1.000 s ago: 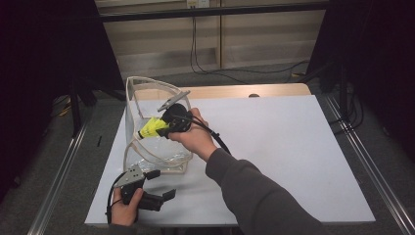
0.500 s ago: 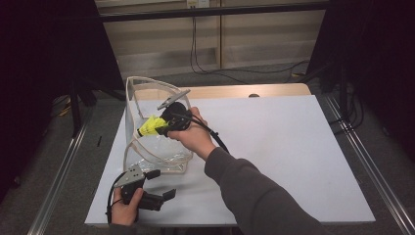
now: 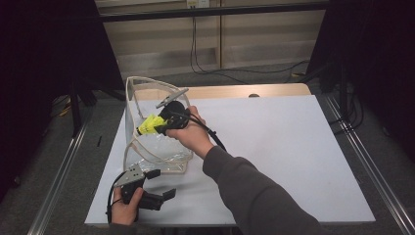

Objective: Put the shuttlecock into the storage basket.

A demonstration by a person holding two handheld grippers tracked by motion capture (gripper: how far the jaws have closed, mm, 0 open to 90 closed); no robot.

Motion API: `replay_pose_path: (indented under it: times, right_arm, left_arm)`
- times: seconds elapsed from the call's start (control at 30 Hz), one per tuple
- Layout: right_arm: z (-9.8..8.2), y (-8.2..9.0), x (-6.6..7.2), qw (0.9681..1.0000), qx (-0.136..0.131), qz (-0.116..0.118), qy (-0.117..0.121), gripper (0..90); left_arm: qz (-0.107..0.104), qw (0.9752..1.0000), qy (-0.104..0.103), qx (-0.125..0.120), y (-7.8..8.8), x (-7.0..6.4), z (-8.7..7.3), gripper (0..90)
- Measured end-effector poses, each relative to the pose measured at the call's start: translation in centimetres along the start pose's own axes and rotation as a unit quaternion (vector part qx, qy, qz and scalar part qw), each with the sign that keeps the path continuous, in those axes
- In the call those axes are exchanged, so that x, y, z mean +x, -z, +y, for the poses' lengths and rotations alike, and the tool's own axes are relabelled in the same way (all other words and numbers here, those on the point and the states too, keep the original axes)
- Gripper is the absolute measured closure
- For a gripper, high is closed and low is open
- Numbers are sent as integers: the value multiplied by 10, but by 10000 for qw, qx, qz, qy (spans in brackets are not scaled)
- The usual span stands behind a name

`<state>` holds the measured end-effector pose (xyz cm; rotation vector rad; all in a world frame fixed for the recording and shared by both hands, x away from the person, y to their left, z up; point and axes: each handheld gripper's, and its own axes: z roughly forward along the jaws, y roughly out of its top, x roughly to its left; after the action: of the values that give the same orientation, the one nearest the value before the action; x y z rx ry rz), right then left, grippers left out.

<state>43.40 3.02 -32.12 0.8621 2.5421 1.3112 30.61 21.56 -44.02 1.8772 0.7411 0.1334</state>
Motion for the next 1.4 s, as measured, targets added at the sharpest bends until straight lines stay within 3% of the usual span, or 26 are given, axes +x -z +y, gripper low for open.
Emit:
replay_pose_path:
  times: [0.73, 1.4]
  right_arm:
    - [5, -6, 0, 9997, -6, -126, -218, 793]
    - [10, -13, 6, 9995, -80, -213, -219, 793]
  left_arm:
    - [-13, 10000, -7, -12, 1, 0, 1, 23]
    - [51, 10000, 14, -66, 4, 1, 0, 23]
